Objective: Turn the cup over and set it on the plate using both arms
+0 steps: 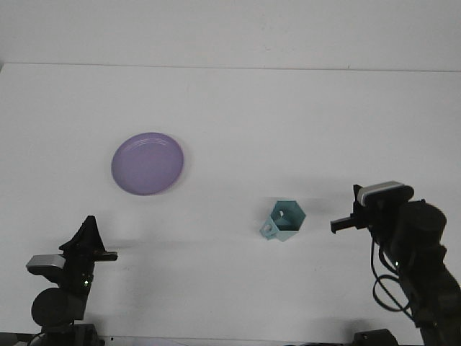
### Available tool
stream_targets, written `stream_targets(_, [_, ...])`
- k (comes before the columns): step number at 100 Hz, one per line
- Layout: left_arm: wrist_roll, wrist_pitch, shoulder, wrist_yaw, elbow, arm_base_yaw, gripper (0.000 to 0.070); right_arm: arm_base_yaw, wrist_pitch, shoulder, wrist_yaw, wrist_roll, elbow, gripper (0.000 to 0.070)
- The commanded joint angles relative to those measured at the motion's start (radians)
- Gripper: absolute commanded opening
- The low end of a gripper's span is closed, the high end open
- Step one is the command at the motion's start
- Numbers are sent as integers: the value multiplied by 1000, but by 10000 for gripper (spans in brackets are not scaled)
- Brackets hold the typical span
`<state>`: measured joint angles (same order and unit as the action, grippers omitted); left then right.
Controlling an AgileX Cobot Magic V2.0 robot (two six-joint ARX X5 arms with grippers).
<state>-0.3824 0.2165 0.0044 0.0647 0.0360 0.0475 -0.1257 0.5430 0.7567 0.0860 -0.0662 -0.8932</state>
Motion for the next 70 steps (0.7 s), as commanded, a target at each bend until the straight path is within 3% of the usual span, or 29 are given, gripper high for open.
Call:
stream_targets(1, [-82,9,1,35,17,1,12,2,-80,-81,3,23,106,0])
stream_targets(21, [-82,-18,29,151,87,-2,12,3,-232,-300,-9,25,347,0])
stream_targets(43, [-68,-118,203,252,276,-3,13,3,-257,-367,-12,24,389,0])
stream_targets(58, [34,-218,431,349,483,-29,13,3,-264,-371,-7,25,389,0])
stream_targets(70, [119,-352,638,378,684,-90,13,3,-264,-371,-8,42,389,0])
